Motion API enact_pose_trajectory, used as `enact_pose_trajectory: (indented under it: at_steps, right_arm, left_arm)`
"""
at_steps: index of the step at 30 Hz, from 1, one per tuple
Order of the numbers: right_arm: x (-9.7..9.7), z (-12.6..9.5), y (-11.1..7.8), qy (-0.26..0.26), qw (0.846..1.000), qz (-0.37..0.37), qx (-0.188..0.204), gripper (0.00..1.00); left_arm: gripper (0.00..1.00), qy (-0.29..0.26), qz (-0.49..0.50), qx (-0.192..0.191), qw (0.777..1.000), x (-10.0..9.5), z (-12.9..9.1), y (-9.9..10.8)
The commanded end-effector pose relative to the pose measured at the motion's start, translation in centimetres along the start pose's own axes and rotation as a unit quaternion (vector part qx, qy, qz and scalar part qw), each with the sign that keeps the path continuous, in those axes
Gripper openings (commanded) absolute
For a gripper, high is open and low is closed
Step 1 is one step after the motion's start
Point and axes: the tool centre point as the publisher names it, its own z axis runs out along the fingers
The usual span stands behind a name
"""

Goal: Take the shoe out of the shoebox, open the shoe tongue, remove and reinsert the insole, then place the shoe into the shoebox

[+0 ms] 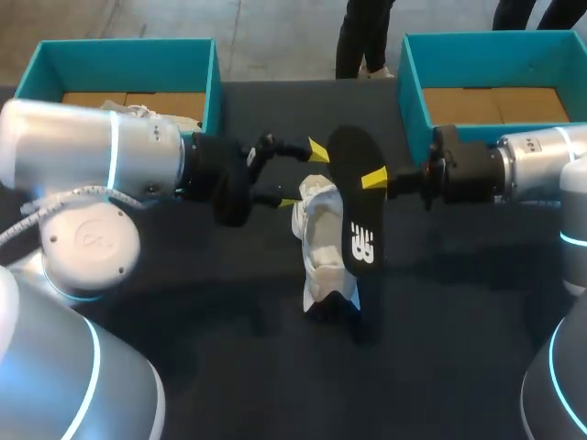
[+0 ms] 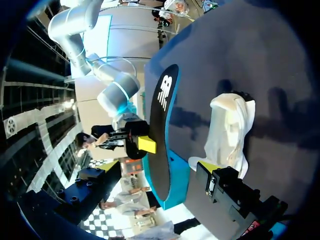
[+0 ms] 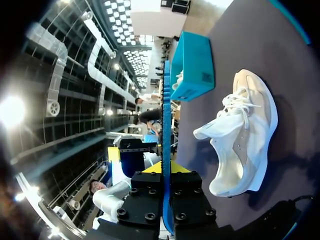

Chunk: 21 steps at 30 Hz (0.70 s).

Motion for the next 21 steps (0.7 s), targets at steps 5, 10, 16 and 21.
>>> enact_pose_trajectory:
  at_steps: [5,10,16,21]
  right_arm:
    - [0.3,0.3,-0.4,0.025,1.000,-0.003,-0.002,0.00]
    - [0.9,0.8,-0.5,0.026,1.000,-0.002,0.003,0.00]
    - [1.6,1.5,-0.5,0.028,1.000,-0.005,0.011,0.00]
    - [2.2,2.1,-0.7,0.031,0.999,-0.005,0.020,0.00]
  left_arm:
    - [1.00,-0.098,-0.002,-0.019,0.995,0.3,0.5,0.1]
    - [1.00,-0.118,-0.012,-0.020,0.993,-0.1,1.0,0.1]
    - [1.00,-0.128,-0.013,-0.020,0.991,-0.2,1.6,0.1]
    - [1.00,-0.135,-0.013,-0.020,0.991,-0.4,1.9,0.1]
